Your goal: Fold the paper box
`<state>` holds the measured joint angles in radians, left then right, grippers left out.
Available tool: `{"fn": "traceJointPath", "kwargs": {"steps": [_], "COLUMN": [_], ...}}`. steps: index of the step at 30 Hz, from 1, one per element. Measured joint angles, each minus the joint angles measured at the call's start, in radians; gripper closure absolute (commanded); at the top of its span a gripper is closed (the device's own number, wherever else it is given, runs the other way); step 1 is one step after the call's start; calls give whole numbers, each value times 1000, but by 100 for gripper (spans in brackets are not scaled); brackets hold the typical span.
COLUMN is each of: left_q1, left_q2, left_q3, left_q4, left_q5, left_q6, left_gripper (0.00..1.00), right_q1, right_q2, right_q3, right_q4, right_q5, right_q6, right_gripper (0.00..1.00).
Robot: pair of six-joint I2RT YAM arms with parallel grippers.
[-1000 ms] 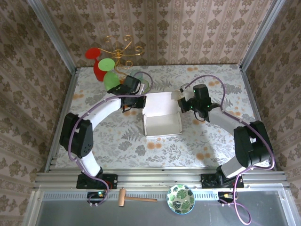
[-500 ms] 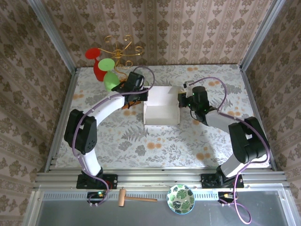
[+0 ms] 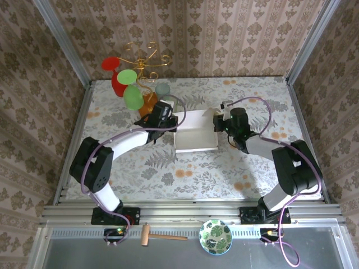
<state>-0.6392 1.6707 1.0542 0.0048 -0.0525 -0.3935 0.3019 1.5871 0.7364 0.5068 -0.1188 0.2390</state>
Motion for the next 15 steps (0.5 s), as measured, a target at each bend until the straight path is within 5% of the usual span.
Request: {"fn": "traceJointPath", "kwargs": {"steps": [15], "left_q1": [-42], "left_q2": [-50], "left_q3": [-124], "left_q4": [161], "left_q5": [-52], "left_q6": [-84], "left_gripper": [100], "right_q1": [0], "right_q2": [-43], "right_q3": [-56], "right_q4": [44], "right_q5": [-9], "right_q6": [28], "right_gripper": [97]}}
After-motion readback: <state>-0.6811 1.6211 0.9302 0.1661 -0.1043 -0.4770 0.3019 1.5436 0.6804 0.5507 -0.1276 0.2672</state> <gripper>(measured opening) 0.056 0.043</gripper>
